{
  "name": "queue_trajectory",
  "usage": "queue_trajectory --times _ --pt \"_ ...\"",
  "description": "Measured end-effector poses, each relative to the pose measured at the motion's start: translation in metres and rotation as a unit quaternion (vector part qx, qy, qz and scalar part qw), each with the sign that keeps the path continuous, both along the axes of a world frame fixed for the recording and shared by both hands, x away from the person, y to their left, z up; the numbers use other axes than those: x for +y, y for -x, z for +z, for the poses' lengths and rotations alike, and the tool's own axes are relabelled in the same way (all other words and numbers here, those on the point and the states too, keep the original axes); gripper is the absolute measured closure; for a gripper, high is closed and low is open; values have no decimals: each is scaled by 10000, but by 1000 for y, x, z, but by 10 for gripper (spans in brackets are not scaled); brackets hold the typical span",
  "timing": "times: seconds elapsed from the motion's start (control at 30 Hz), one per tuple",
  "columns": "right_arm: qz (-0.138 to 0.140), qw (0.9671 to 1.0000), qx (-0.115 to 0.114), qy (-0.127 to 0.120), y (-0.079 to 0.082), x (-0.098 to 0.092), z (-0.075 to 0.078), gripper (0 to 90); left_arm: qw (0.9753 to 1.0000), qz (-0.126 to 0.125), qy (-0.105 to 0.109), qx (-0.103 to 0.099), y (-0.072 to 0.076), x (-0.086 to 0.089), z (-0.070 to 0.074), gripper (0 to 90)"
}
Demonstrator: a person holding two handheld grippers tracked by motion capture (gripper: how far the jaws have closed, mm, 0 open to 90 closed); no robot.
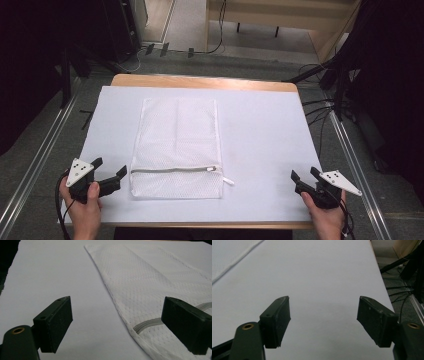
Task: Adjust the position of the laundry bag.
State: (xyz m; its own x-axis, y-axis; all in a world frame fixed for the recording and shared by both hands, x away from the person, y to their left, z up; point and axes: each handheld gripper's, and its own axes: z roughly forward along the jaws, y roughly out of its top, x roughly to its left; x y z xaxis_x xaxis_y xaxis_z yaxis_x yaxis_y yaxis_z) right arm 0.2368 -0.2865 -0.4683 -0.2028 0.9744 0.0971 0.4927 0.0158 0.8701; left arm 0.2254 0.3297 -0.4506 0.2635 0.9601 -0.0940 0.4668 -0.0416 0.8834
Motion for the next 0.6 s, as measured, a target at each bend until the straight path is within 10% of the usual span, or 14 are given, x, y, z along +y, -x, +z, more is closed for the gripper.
queue_trajectory --times 0.33,0.6 --pt "-109 9999 87 -65 -10 32 15 432 10000 -25 -53 14 0 -4 -2 126" --pt "711 9970 163 -255 -38 83 29 497 10000 -27 -8 4 1 -4 -2 129"
